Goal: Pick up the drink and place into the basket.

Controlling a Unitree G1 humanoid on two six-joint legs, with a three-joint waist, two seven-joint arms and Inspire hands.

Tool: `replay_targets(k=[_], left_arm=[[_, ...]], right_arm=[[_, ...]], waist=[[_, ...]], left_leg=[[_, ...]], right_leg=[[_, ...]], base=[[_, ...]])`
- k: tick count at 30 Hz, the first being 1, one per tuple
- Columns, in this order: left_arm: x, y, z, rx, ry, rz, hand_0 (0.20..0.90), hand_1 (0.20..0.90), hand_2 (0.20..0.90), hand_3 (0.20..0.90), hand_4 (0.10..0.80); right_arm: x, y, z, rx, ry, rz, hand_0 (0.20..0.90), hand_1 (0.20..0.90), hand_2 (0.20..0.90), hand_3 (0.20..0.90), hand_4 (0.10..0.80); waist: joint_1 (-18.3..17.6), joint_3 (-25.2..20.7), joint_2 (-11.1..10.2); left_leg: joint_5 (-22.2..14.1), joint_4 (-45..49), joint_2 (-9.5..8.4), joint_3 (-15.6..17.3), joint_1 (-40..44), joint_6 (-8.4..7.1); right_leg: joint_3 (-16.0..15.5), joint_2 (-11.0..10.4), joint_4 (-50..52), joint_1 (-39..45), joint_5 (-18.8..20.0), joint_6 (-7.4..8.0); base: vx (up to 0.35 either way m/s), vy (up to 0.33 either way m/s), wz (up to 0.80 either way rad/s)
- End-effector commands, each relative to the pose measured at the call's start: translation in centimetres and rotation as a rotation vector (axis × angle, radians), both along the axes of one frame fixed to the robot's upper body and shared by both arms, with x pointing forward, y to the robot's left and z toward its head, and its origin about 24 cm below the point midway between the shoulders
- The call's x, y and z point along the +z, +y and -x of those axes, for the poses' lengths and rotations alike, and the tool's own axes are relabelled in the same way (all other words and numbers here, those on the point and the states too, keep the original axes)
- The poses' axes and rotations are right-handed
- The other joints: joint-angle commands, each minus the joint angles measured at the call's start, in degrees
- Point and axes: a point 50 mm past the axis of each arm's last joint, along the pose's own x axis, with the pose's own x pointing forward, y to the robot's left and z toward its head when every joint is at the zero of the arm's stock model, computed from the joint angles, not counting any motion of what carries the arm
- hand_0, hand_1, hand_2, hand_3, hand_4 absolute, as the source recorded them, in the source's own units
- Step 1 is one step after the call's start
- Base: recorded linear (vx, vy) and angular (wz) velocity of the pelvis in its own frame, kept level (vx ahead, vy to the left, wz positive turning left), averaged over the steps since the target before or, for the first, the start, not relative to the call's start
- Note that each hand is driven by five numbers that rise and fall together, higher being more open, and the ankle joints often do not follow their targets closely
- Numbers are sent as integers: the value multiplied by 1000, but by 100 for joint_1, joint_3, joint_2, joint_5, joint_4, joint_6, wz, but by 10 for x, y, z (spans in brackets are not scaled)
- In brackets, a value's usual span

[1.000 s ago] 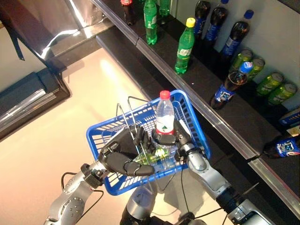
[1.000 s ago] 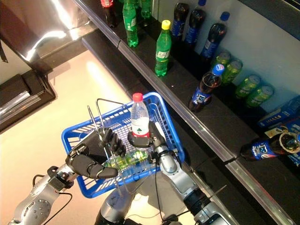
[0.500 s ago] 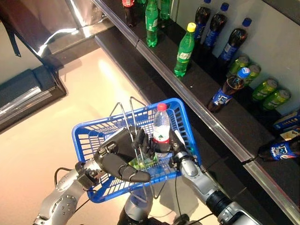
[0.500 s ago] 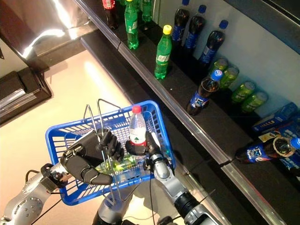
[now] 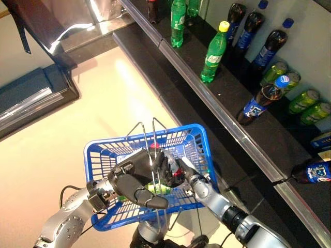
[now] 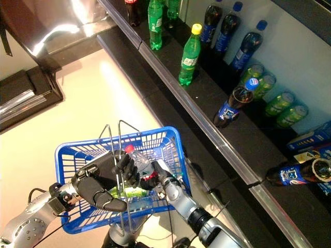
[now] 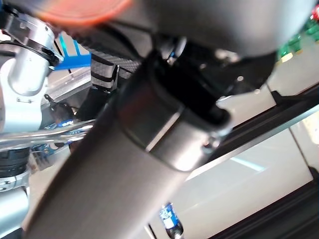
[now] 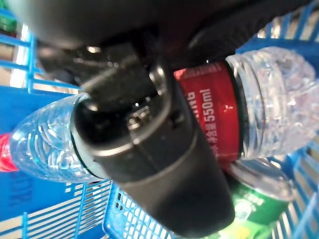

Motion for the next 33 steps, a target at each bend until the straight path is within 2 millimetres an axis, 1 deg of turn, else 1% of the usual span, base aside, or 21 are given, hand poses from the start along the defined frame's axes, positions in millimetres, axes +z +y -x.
replay_targets(k=[1, 2, 7, 8, 9, 10, 12, 14, 16, 21, 25, 27, 30, 33], left_arm=[[122, -37, 25, -329, -709, 469, 300, 300, 300, 200, 100], [122, -38, 25, -329, -708, 470, 300, 300, 300, 200, 100], [126, -40, 25, -322, -704, 484, 300, 300, 300, 200, 100], [126, -40, 26, -320, -701, 490, 300, 300, 300, 200, 100], [126, -41, 26, -321, -697, 497, 300, 300, 300, 200, 100], [126, -41, 26, -320, -695, 502, 300, 300, 300, 200, 100], [127, -38, 26, -306, -687, 519, 300, 300, 300, 200, 100], [127, -38, 26, -301, -685, 521, 300, 300, 300, 200, 100], [125, -33, 26, -272, -681, 517, 300, 300, 300, 200, 100], [123, -22, 22, -201, -633, 550, 300, 300, 300, 200, 100], [118, -13, 22, -133, -634, 530, 300, 300, 300, 200, 100], [116, -4, 23, -83, -626, 523, 300, 300, 300, 200, 100], [109, 11, 22, 5, -582, 516, 300, 300, 300, 200, 100], [102, 22, 22, 68, -549, 519, 300, 300, 300, 200, 100]], right_arm=[[-7, 8, 2, 113, -39, 260, 300, 300, 300, 200, 100], [-10, 5, 2, 89, -29, 271, 300, 300, 300, 200, 100], [-13, 6, 3, 15, -10, 212, 300, 300, 300, 200, 100], [-12, 6, 2, 4, -19, 202, 662, 662, 662, 623, 523], [-11, 7, 2, -5, -27, 198, 749, 749, 749, 724, 624], [-10, 7, 2, -11, -31, 194, 900, 900, 900, 900, 800], [-5, 6, 1, -57, -58, 145, 900, 900, 900, 900, 800], [-3, 7, 1, -67, -68, 132, 900, 900, 900, 900, 800], [9, 7, 1, -106, -124, 75, 900, 900, 900, 900, 800], [27, -8, 6, -161, -235, 6, 900, 900, 900, 900, 800], [51, -26, 6, -197, -321, -71, 900, 900, 900, 900, 800], [70, -44, 11, -215, -373, -141, 900, 900, 900, 900, 800], [96, -64, 22, -224, -451, -187, 900, 900, 900, 900, 800], [113, -79, 32, -222, -510, -191, 900, 900, 900, 900, 800]], waist=[[66, -435, -35], [74, -424, -49], [93, -385, -74], [94, -380, -81], [97, -377, -85], [98, -377, -85], [79, -359, -108], [72, -352, -112], [36, -335, -151], [-94, -318, -262], [-214, -324, -348], [-309, -339, -399], [-467, -386, -463], [-615, -442, -532]], left_leg=[[-195, 369, -55, -144, -99, 233], [-185, 356, -51, -145, -99, 241], [-178, 334, -30, -161, -84, 250], [-181, 339, -27, -166, -82, 249], [-185, 342, -23, -168, -77, 250], [-186, 342, -22, -169, -75, 250], [-196, 356, -6, -163, -74, 246], [-197, 360, -1, -161, -70, 245], [-207, 365, 35, -134, -59, 234], [-243, 377, 101, -66, -28, 234], [-266, 348, 178, 30, 29, 239], [-285, 340, 232, 100, 62, 241], [-302, 308, 297, 202, 126, 242], [-328, 286, 350, 297, 196, 244]], right_leg=[[-54, 237, -173, -107, 813, -475], [-42, 252, -183, -108, 823, -478], [-39, 285, -195, -111, 844, -481], [-41, 286, -190, -113, 847, -479], [-48, 288, -187, -108, 848, -479], [-50, 289, -186, -106, 849, -479], [-58, 296, -179, -106, 859, -477], [-59, 296, -173, -105, 863, -475], [-62, 312, -180, -90, 869, -472], [-26, 329, -141, -115, 864, -457], [48, 382, -155, -116, 855, -457], [87, 405, -143, -123, 839, -456], [151, 433, -110, -146, 830, -436], [227, 463, -83, -162, 816, -425]], base=[[-3, -46, 5], [-1, -52, 1], [1, -8, 0], [33, -28, 0], [0, 0, 0], [37, -21, 0], [40, -21, 0], [0, 0, 0], [39, -19, 1], [28, -24, 0], [20, -30, -3], [11, -15, -2], [25, -32, -12], [25, -27, -14]])
